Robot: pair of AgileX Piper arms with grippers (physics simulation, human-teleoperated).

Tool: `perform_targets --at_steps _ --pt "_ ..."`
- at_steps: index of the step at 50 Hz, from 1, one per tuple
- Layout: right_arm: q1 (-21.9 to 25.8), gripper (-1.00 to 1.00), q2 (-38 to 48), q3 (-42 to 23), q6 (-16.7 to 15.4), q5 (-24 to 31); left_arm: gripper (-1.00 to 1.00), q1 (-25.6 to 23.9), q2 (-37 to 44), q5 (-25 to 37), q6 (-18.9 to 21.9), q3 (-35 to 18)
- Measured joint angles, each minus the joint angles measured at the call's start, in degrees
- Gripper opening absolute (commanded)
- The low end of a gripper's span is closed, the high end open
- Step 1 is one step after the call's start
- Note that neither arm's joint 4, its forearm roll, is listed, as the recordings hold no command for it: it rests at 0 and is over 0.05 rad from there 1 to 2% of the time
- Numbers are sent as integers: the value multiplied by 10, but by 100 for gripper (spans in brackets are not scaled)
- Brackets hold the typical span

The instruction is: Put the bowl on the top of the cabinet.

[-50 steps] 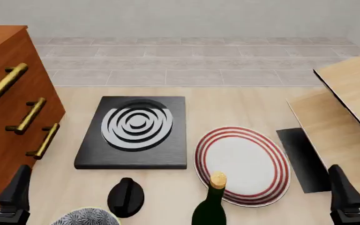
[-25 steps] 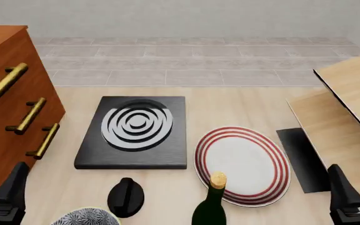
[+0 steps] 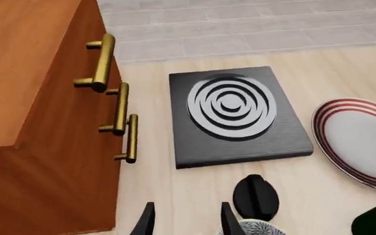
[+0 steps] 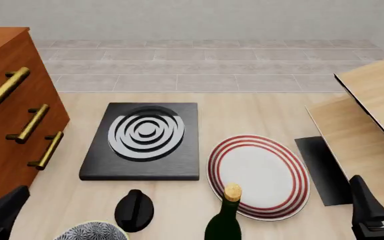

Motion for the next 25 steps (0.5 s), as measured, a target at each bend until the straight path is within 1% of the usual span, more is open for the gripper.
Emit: perform_targets --at_steps 7,13,18,25 --pt "0 100 0 0 0 0 100 -14 32 91 4 -65" --pt "0 100 0 0 0 0 100 -20 54 164 4 -111" --pt "0 100 0 0 0 0 100 -29 67 212 -7 -127" --pt "0 100 0 0 0 0 100 -41 77 249 -25 -124"
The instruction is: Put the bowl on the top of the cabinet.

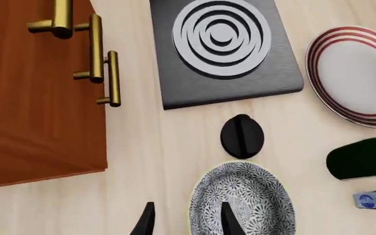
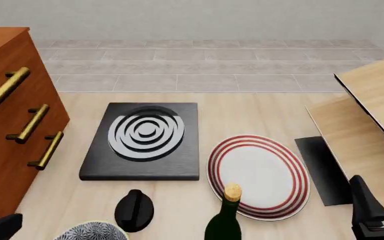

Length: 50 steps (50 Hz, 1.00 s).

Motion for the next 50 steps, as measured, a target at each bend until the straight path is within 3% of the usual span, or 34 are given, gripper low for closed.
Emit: perform_targets --at_steps 21,50 --pt "0 100 0 0 0 0 100 3 13 22 -7 49" --pt "0 100 0 0 0 0 100 5 44 -27 -12 115"
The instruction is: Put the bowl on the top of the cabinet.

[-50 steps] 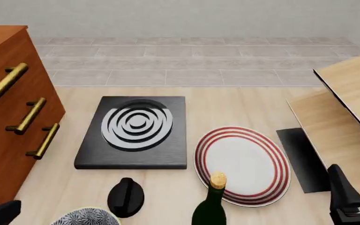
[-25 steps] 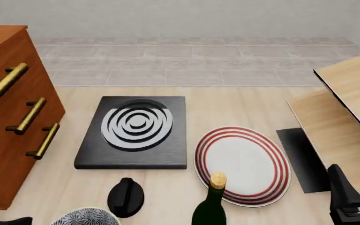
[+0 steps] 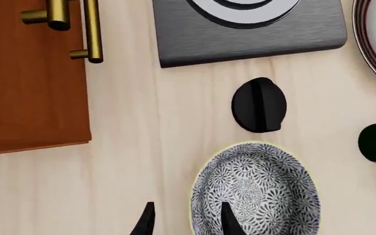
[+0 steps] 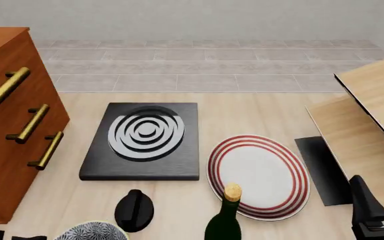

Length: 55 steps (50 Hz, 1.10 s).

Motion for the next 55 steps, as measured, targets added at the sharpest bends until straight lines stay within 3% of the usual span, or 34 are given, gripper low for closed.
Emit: perform_targets --at_steps 55 --pt "0 100 0 0 0 0 100 -30 39 -94 -22 124"
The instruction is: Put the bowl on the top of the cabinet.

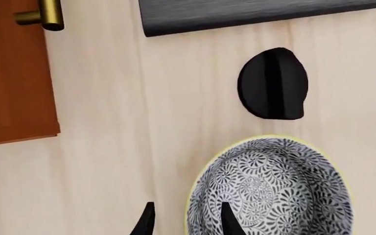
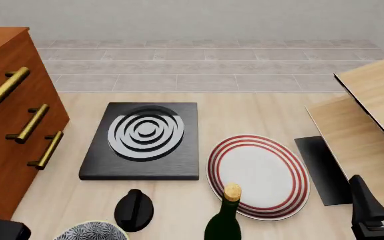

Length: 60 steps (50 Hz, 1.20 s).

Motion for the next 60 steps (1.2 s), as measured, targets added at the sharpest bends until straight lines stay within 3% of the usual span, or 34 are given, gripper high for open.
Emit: perform_targets --at_steps 41,42,60 --pt "0 100 0 0 0 0 100 -22 41 -66 -22 49" --pt "0 100 0 0 0 0 -100 -22 41 -66 -22 49" --pt "0 100 0 0 0 0 -100 -35 9 -21 -35 22"
